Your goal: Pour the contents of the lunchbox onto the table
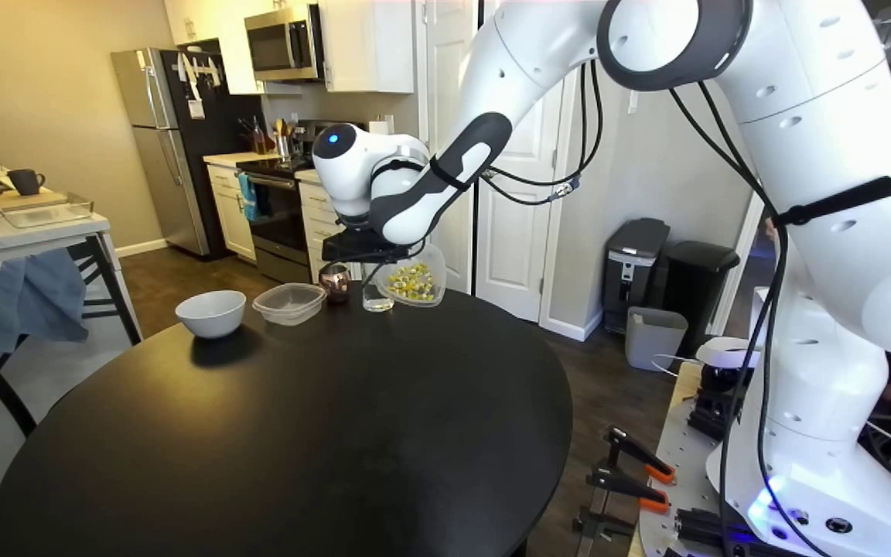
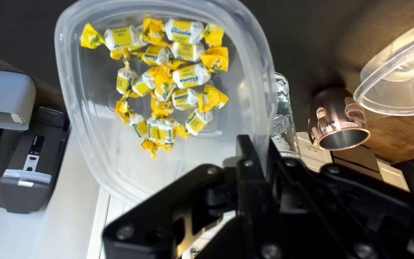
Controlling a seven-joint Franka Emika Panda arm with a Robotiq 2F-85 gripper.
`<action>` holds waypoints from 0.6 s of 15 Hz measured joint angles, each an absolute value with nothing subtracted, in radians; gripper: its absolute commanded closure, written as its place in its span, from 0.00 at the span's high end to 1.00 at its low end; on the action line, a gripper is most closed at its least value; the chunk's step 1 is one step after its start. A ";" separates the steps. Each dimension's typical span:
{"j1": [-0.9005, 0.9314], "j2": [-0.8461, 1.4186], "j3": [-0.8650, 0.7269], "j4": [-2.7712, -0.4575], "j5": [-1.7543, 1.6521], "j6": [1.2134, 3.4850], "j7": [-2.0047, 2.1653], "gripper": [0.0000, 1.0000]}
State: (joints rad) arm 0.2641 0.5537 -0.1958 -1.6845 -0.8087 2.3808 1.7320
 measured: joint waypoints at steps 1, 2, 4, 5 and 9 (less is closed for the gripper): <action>0.263 0.568 -0.201 -1.669 -0.811 2.368 1.747 0.02; 0.263 0.595 -0.212 -1.639 -0.831 2.357 1.782 0.02; 0.260 0.671 -0.245 -1.552 -0.888 2.355 1.871 0.02; 0.259 0.711 -0.258 -1.501 -0.916 2.355 1.916 0.02; 0.286 0.830 -0.273 -1.328 -1.057 2.322 2.117 0.02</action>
